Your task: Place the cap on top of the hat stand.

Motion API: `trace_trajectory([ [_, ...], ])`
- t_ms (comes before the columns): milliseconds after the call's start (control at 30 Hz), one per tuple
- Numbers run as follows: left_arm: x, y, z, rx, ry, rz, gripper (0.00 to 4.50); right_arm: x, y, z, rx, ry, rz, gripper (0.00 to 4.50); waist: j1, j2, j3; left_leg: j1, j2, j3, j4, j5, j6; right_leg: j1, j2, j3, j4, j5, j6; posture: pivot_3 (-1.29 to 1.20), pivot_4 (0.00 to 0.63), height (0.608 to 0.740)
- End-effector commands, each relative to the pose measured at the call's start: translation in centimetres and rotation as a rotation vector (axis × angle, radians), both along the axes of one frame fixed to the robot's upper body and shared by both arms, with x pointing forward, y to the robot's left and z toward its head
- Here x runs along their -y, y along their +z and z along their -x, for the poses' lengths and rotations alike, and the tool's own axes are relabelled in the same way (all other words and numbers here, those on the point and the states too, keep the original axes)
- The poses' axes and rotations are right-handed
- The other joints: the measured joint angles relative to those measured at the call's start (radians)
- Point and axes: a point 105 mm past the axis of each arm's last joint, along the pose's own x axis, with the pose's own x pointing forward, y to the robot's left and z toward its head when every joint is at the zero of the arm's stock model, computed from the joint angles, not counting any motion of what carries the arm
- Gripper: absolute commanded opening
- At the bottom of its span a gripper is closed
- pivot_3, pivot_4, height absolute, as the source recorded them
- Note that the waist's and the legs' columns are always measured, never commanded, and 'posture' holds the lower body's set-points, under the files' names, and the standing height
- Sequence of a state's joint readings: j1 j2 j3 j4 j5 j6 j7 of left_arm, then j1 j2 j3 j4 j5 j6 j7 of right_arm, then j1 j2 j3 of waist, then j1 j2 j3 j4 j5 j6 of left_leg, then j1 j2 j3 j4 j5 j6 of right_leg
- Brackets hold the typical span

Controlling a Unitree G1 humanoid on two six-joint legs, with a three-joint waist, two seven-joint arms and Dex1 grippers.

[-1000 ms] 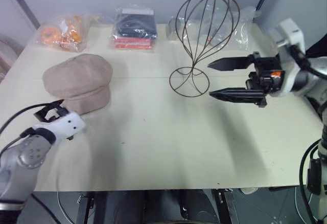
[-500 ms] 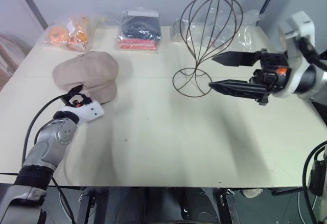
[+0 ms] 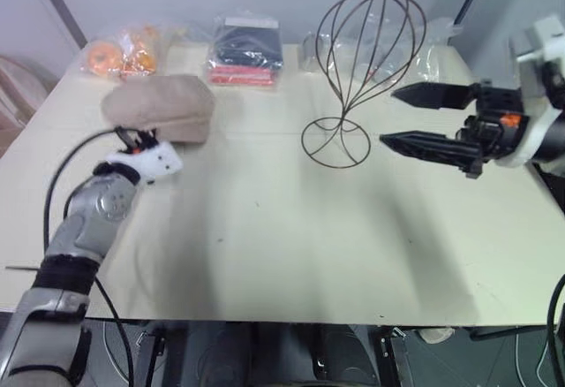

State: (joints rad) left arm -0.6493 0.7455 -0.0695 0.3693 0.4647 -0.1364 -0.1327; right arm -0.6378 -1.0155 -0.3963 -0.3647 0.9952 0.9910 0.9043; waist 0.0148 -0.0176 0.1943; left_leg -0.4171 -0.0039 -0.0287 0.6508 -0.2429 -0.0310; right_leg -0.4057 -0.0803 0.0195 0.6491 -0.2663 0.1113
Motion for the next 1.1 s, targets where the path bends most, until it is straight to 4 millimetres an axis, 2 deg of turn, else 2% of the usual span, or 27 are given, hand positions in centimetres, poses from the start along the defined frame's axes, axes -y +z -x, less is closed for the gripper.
trace_trajectory([
  [33, 2.7, 9.5, 0.4, 0.257, -0.103, 0.066, 0.03, 1.8, 2.9, 1.0, 0.12, -0.068, -0.019, 4.5, -0.003, 0.0, 0.0, -0.001, 0.0, 0.0, 0.0, 0.0, 0.0, 0.0, 0.0, 0.0, -0.001, 0.0, 0.001, 0.0, 0.15, 0.74],
  [100, 5.1, 13.5, 0.5, 0.35, -0.175, 0.097, 0.03, 2.5, 3.7, 1.5, 0.145, -0.094, -0.021, 4.5, 0.002, -0.001, 0.001, -0.003, -0.001, 0.001, 0.001, 0.0, 0.0, -0.002, -0.001, 0.0, -0.001, 0.001, 0.001, 0.0, 0.15, 0.74],
  [167, 7.4, 16.2, 0.7, 0.411, -0.247, 0.127, 0.03, 3.1, 4.1, 1.9, 0.157, -0.112, -0.022, 4.5, -0.001, -0.001, 0.001, -0.01, -0.002, -0.001, 0.004, 0.0, 0.0, -0.005, 0.0, -0.001, -0.002, 0.002, 0.003, 0.0, 0.15, 0.74],
  [200, 9.3, 17.7, 0.9, 0.444, -0.307, 0.143, 0.03, 3.3, 4.3, 2.2, 0.164, -0.124, -0.023, 4.5, -0.002, -0.001, 0.001, -0.009, -0.003, 0.0, 0.004, -0.001, 0.001, -0.004, -0.001, -0.001, -0.002, 0.002, 0.004, 0.0, 0.15, 0.74],
  [267, 13.4, 19.4, 1.8, 0.479, -0.453, 0.157, 0.03, 3.6, 4.5, 2.5, 0.171, -0.147, -0.025, 4.5, -0.002, -0.001, 0.001, -0.009, -0.003, 0.0, 0.004, -0.001, 0.002, -0.004, -0.001, 0.0, -0.004, 0.002, 0.004, 0.0, 0.15, 0.74],
  [333, 16.8, 19.7, 2.7, 0.494, -0.569, 0.129, 0.03, 3.7, 4.3, 2.8, 0.171, -0.162, -0.024, 4.5, -0.002, -0.001, 0.0, -0.009, -0.003, 0.0, 0.004, -0.001, 0.002, -0.004, -0.001, 0.0, -0.004, 0.002, 0.004, 0.0, 0.15, 0.74],
  [400, 19.6, 18.7, 3.6, 0.485, -0.666, 0.064, 0.03, 3.8, 4.0, 3.1, 0.167, -0.178, -0.023, 4.5, -0.005, -0.001, 0.0, -0.008, -0.003, 0.0, 0.004, -0.001, 0.002, -0.004, -0.001, 0.0, -0.003, 0.002, 0.004, 0.0, 0.15, 0.74],
  [433, 20.3, 18.3, 3.8, 0.48, -0.692, 0.047, 0.03, 3.8, 3.9, 3.2, 0.165, -0.183, -0.024, 4.5, -0.008, -0.001, 0.001, -0.008, -0.003, 0.001, 0.004, -0.001, 0.002, -0.004, -0.001, 0.001, -0.003, 0.002, 0.004, 0.0, 0.15, 0.74],
  [500, 21.5, 16.1, 4.0, 0.436, -0.737, -0.007, 0.03, 3.8, 3.5, 3.5, 0.156, -0.189, -0.03, 4.5, -0.016, 0.0, 0.0, -0.008, -0.002, 0.002, 0.003, -0.001, 0.002, -0.006, 0.0, 0.002, -0.002, 0.002, 0.004, 0.0, 0.15, 0.74],
  [667, 23.0, 11.4, 4.0, 0.34, -0.795, -0.099, 0.03, 3.5, 3.0, 3.7, 0.145, -0.197, -0.044, 4.5, -0.028, 0.001, 0.0, -0.006, -0.001, 0.003, 0.002, -0.001, 0.002, -0.005, 0.001, 0.003, -0.001, 0.002, 0.004, 0.0, 0.15, 0.74],
  [767, 23.9, 7.4, 4.7, 0.313, -0.832, -0.253, 0.03, 3.1, 2.5, 3.6, 0.129, -0.192, -0.067, 4.5, -0.023, 0.001, 0.0, -0.006, -0.001, 0.002, 0.003, -0.001, 0.002, -0.005, 0.001, 0.003, -0.001, 0.002, 0.004, 0.0, 0.15, 0.74],
  [933, 24.3, 5.3, 5.1, 0.314, -0.843, -0.344, 0.03, 2.8, 1.2, 2.4, 0.102, -0.212, -0.061, 4.5, -0.008, 0.001, 0.0, -0.007, -0.002, 0.002, 0.004, -0.001, 0.002, -0.004, 0.001, 0.003, -0.001, 0.002, 0.004, 0.0, 0.15, 0.74],
  [1033, 24.0, 4.9, 4.7, 0.295, -0.831, -0.334, 1.03, 2.8, 0.2, 1.1, 0.111, -0.269, 0.0, 4.5, -0.001, 0.001, 0.0, -0.007, -0.002, 0.002, 0.007, -0.001, 0.003, -0.003, 0.001, 0.003, -0.001, 0.002, 0.004, 0.0, 0.15, 0.74],
  [1100, 23.9, 4.7, 4.6, 0.286, -0.829, -0.326, 1.93, 2.8, -0.5, 0.0, 0.124, -0.318, 0.053, 4.5, -0.003, 0.001, 0.0, -0.007, -0.002, 0.002, 0.008, -0.002, 0.003, -0.003, 0.001, 0.003, -0.001, 0.002, 0.004, 0.0, 0.15, 0.74],
])
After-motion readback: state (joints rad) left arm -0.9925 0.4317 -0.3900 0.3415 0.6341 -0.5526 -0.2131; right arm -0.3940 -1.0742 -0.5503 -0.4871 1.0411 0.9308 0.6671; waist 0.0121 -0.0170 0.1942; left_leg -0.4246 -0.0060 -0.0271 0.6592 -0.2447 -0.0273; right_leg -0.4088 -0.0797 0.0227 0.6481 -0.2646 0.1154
